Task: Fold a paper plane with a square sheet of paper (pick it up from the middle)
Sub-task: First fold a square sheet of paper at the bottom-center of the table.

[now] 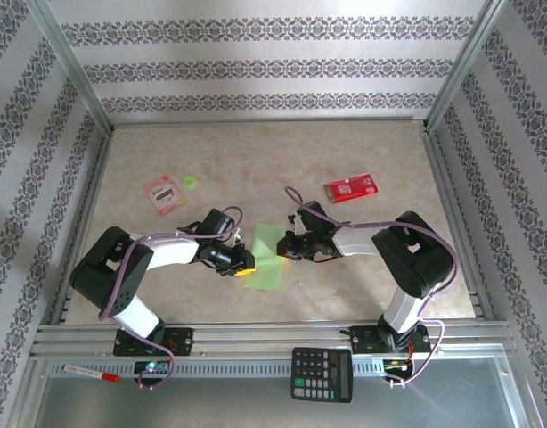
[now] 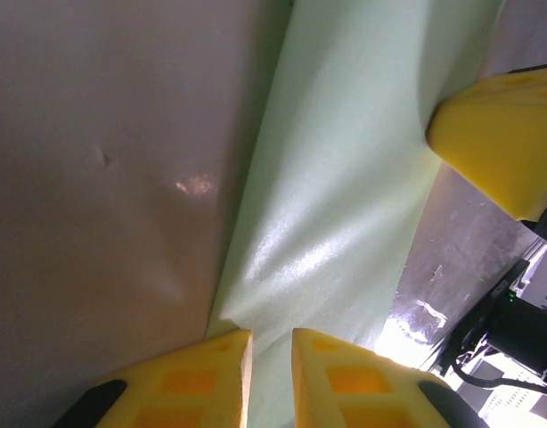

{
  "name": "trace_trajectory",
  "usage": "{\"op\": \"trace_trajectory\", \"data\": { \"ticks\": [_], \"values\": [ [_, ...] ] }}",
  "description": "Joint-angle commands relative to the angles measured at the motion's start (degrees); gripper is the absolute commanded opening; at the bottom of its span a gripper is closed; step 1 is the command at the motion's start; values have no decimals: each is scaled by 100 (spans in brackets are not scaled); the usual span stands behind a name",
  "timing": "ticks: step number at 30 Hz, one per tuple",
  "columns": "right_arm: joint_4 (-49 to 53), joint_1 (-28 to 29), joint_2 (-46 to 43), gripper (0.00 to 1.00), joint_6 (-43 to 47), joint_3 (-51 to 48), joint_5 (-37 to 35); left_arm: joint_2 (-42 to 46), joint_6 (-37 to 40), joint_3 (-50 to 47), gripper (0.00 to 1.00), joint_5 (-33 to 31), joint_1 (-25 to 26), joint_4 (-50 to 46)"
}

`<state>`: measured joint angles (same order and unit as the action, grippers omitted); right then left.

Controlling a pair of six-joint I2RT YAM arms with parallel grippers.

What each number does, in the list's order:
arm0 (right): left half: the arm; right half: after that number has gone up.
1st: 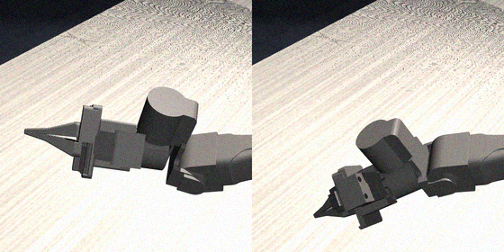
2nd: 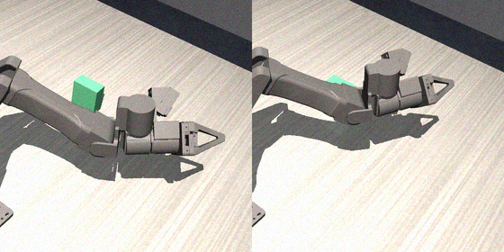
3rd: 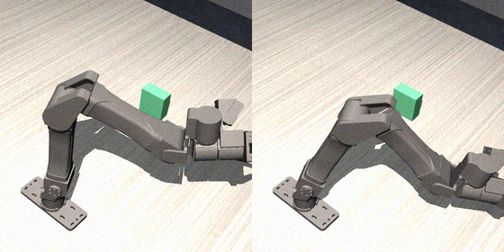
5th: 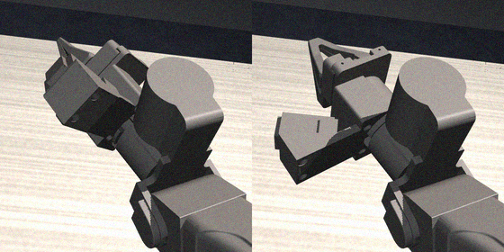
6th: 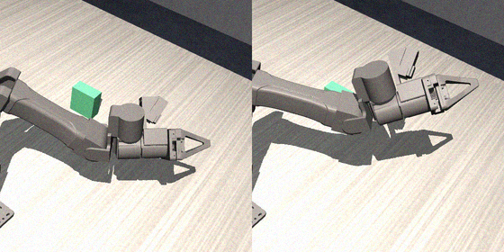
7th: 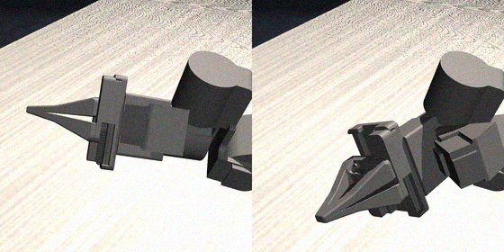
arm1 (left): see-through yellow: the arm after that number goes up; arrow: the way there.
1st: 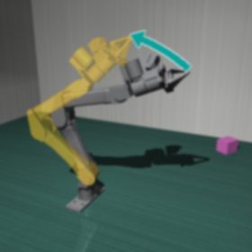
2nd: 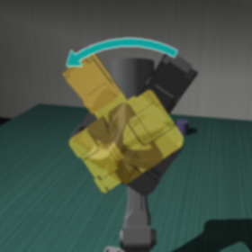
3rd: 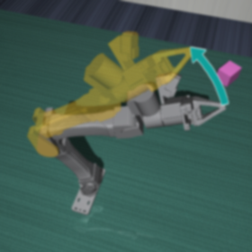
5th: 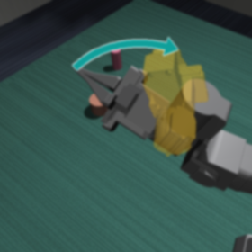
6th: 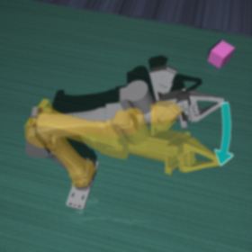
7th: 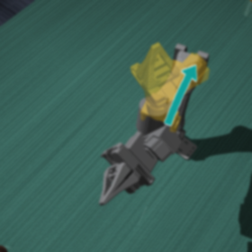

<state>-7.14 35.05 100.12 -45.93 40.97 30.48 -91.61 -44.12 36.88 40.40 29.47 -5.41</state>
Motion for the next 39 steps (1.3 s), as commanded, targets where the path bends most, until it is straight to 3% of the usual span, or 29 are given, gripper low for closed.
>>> {"op": "trace_trajectory", "data": {
  "ticks": [1, 6, 16, 26, 39],
  "values": [
    [1057, 72, 527, 0, 178, -379, -1010, -33, 222, -122, 20, -24, -117, 26],
    [1056, 64, 540, 0, 185, -379, -1001, 90, 67, 258, 22, 322, -150, 138],
    [1052, 55, 553, 0, 181, -335, -974, -480, 447, 1094, 21, 119, -311, -374],
    [1049, 53, 577, 0, 186, -327, -972, -41, 238, 336, 11, 277, -293, -241],
    [1097, 40, 544, 0, 199, -292, -956, -462, 453, 287, 0, 148, -293, -176]
  ]
}}
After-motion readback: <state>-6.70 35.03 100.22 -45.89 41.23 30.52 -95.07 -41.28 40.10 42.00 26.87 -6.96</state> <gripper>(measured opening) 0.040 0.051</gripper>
